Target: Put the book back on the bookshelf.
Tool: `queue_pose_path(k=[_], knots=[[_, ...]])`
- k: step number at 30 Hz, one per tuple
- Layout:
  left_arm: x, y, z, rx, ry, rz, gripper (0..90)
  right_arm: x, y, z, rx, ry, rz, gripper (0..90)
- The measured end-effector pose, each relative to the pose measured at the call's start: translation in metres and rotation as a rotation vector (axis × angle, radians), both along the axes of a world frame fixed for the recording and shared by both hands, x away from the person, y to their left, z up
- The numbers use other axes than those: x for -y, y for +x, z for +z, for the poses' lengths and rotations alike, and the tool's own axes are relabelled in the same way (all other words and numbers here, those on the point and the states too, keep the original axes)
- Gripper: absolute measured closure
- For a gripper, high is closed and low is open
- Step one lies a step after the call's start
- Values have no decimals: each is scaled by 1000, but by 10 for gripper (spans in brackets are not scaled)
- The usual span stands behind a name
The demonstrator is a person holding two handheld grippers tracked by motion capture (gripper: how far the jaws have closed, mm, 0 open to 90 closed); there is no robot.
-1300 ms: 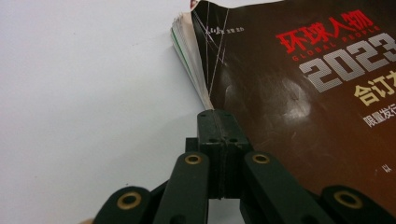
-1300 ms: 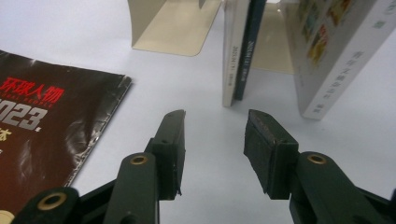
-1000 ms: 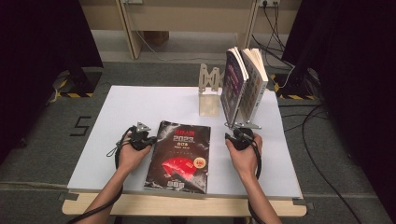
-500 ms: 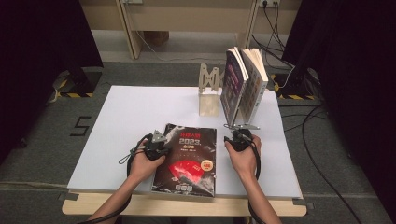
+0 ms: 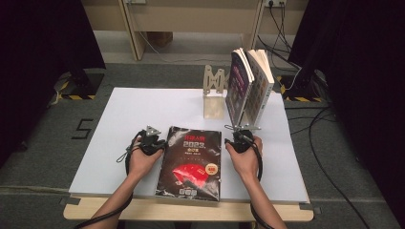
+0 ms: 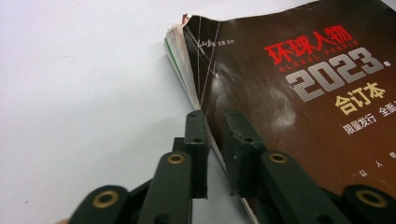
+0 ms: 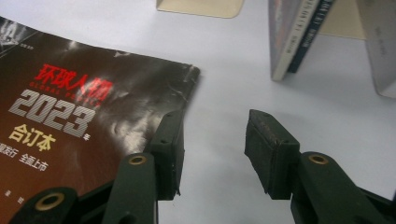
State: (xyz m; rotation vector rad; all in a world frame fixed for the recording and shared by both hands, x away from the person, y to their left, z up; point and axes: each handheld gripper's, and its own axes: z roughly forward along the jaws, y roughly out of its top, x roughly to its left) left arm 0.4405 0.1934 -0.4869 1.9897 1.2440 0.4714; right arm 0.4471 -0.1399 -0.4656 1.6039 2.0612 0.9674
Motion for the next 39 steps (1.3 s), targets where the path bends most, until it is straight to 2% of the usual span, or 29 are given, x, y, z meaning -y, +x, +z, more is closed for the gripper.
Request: queue_pose_path(k=[5, 11, 15, 25, 32, 39], knots=[[2, 1, -1, -5, -6, -8, 734, -11, 11, -4, -24, 11, 24, 573], [2, 0, -2, -15, -19, -19, 723, -21, 24, -10, -62, 27, 31, 565], [3, -1, -2, -14, -19, -23, 718, -25, 29, -13, -71, 29, 31, 564], [3, -1, -2, -22, -19, -27, 705, -26, 36, -15, -82, 45, 27, 554], [4, -2, -2, -24, 1, -34, 716, -25, 34, -15, -81, 42, 24, 552], [8, -6, -2, -40, -24, -55, 731, -19, 29, -14, -88, 48, 22, 552]])
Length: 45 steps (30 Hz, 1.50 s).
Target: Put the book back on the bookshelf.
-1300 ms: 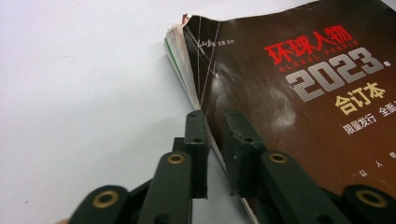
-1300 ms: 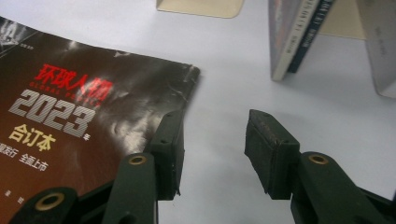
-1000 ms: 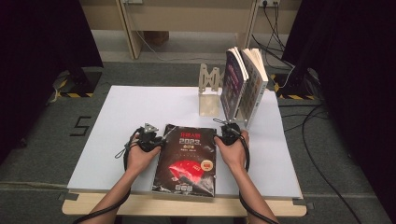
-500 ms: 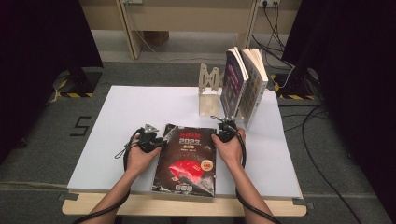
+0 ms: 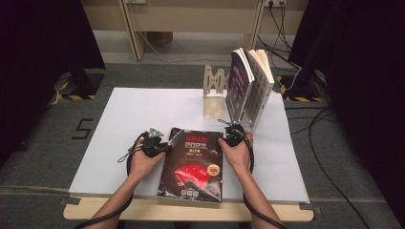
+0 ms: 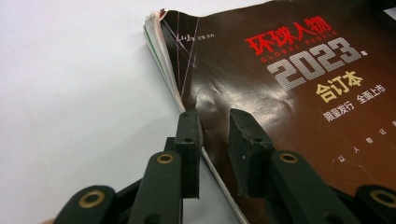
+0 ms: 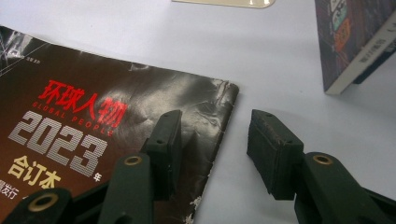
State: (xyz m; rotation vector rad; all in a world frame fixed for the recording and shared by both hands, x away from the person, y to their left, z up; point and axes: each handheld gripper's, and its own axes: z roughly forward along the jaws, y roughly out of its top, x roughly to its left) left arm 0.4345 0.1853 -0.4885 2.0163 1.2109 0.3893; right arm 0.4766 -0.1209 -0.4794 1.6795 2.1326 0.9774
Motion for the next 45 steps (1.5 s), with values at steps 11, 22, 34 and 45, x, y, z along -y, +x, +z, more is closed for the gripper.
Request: queue_pose_path(k=[11, 22, 34, 45], knots=[[20, -12, 1, 2, 9, -62, 731, 16, -8, 1, 0, -6, -20, 550], [41, -20, 1, 8, 14, -115, 722, 36, -8, 6, -21, 14, -73, 543], [40, -18, 1, -3, 0, -114, 713, 41, -1, 2, -43, 22, -69, 528], [41, -20, 0, 11, 13, -113, 714, 38, -1, 1, -46, 52, -84, 546]])
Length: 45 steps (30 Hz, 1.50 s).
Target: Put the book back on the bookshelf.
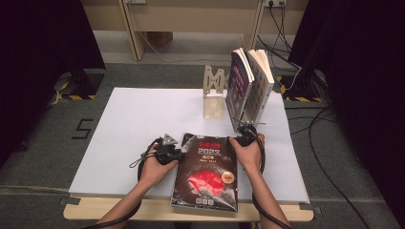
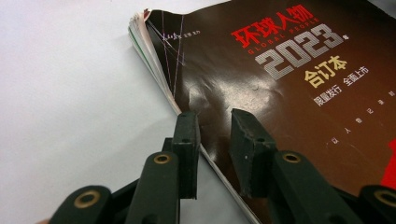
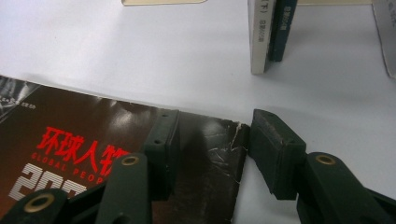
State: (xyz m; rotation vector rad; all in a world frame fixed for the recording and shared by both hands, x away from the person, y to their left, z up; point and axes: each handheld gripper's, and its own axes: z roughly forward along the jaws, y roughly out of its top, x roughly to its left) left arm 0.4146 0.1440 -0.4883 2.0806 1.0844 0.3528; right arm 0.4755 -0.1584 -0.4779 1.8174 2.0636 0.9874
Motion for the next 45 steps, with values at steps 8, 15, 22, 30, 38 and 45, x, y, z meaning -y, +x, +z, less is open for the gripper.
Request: queue_pose_path(k=[8, 15, 22, 30, 38, 45], knots=[[1, -1, 0, 5, 12, 1, 715, 9, -5, 1, -38, 59, 17, 561], [1, -1, 0, 6, 7, 4, 715, 12, 1, 2, -38, 67, 32, 573], [0, -1, 0, 4, 3, 3, 714, 7, 12, 0, -14, 38, 40, 543], [1, -1, 0, 7, 4, 6, 714, 9, 10, -2, -11, 73, 17, 580], [1, -1, 0, 5, 9, 1, 714, 13, 5, 0, -47, 109, 16, 569], [3, -1, 0, 8, 12, 2, 715, 18, -1, 2, -84, 136, 2, 560]])
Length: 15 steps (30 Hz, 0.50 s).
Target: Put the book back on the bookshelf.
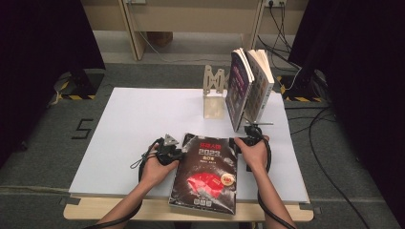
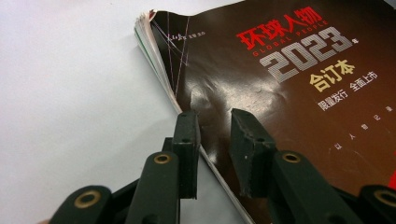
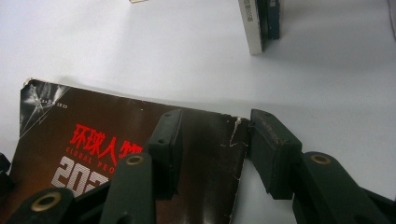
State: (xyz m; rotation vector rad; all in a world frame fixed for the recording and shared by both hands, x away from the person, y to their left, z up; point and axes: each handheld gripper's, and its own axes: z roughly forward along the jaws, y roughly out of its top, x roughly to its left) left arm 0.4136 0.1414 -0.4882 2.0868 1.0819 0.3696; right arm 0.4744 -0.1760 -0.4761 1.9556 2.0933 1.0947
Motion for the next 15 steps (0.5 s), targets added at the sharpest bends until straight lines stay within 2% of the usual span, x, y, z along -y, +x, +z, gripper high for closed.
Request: queue_pose_path(k=[12, 15], knots=[[0, 0, 0, 1, 2, -2, 715, -2, -6, 3, -42, -14, 25, 562], [0, 0, 0, 1, 2, -1, 715, -1, -8, 4, -68, 7, 36, 579]])
